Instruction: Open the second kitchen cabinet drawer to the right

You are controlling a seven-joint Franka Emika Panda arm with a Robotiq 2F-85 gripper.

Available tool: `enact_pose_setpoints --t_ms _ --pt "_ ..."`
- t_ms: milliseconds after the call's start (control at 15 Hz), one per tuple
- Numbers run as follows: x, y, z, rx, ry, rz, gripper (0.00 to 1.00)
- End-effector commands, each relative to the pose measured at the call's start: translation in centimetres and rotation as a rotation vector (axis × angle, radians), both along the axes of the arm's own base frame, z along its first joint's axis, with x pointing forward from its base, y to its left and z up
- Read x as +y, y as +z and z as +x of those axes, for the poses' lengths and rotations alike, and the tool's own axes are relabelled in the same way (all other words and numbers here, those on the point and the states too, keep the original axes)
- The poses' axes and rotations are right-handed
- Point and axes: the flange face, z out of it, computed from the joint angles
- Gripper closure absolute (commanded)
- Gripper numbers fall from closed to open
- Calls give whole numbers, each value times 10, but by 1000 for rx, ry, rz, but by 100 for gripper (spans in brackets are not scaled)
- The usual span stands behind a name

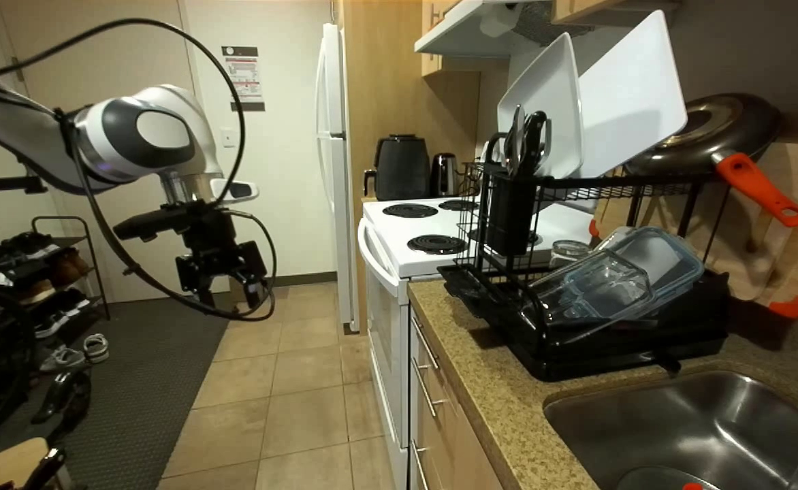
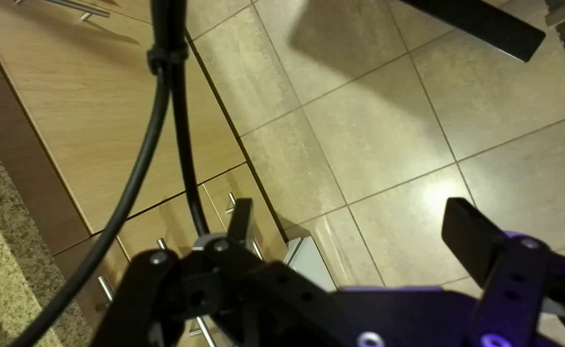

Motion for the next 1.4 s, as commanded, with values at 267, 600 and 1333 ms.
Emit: enact_pose_setpoints --t_ms 267,600,1333 --pt "-10 -72 15 36 179 -166 0" --pt "-10 -102 41 -8 290 -242 0" --pt "-23 -191 121 -70 515 -352 0"
